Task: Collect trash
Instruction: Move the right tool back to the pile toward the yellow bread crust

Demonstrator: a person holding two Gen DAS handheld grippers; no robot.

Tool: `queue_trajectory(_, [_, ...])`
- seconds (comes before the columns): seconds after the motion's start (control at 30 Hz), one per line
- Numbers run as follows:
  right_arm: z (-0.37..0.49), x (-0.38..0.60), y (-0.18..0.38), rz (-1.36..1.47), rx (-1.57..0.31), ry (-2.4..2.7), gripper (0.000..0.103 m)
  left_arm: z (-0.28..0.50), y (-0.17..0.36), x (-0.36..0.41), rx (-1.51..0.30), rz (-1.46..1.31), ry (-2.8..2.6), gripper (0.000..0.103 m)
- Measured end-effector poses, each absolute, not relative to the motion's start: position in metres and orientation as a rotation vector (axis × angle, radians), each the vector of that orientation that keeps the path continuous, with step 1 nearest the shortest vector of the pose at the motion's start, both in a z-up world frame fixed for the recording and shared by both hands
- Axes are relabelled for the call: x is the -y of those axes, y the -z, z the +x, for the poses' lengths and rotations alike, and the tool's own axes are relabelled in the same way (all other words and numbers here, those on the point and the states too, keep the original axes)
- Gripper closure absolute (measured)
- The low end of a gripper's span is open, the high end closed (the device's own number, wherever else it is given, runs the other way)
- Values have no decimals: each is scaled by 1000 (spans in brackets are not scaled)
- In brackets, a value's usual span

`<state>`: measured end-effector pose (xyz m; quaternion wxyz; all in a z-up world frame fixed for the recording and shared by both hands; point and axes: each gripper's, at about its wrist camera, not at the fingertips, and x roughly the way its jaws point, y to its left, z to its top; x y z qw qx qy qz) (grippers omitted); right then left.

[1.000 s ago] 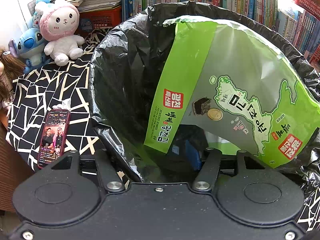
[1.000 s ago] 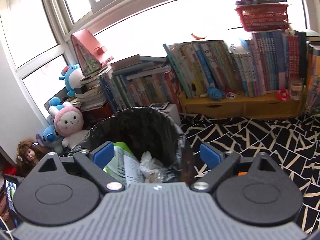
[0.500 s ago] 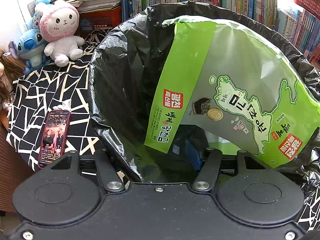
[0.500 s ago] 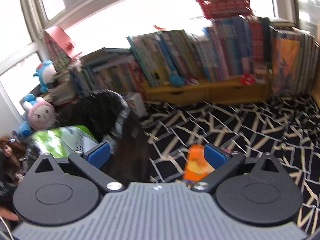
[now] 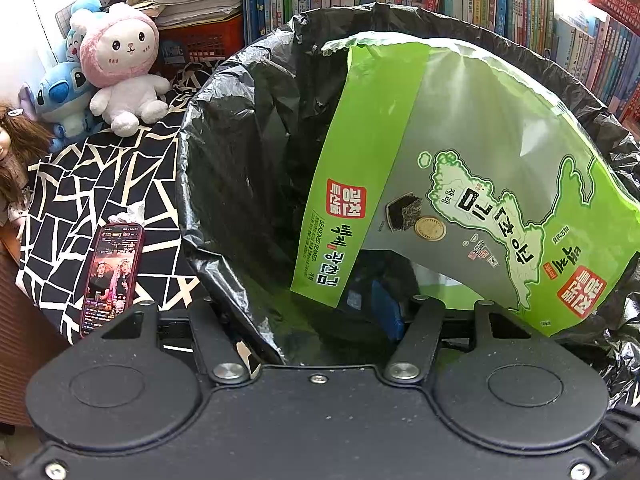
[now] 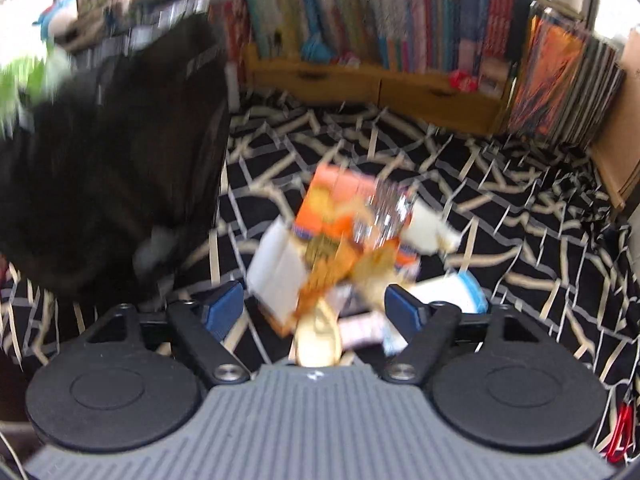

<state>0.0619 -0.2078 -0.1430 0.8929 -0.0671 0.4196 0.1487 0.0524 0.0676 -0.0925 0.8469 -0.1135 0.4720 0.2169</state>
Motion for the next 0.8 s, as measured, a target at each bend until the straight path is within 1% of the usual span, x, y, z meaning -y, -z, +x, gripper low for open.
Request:
queue_trajectory(0.3, [69,199,198,-219,-983,-243,29,51,93,-67,-1002,-221,-455,44])
queue_trajectory(0.6, [73,194,221,-245,-1013,-241,29,52,94,-64,-1006,-203,-461,44])
queue_trajectory(0.8, [78,194,233,-239,-1025,-221,34,51,94,-62,-1013,-194,-465,44])
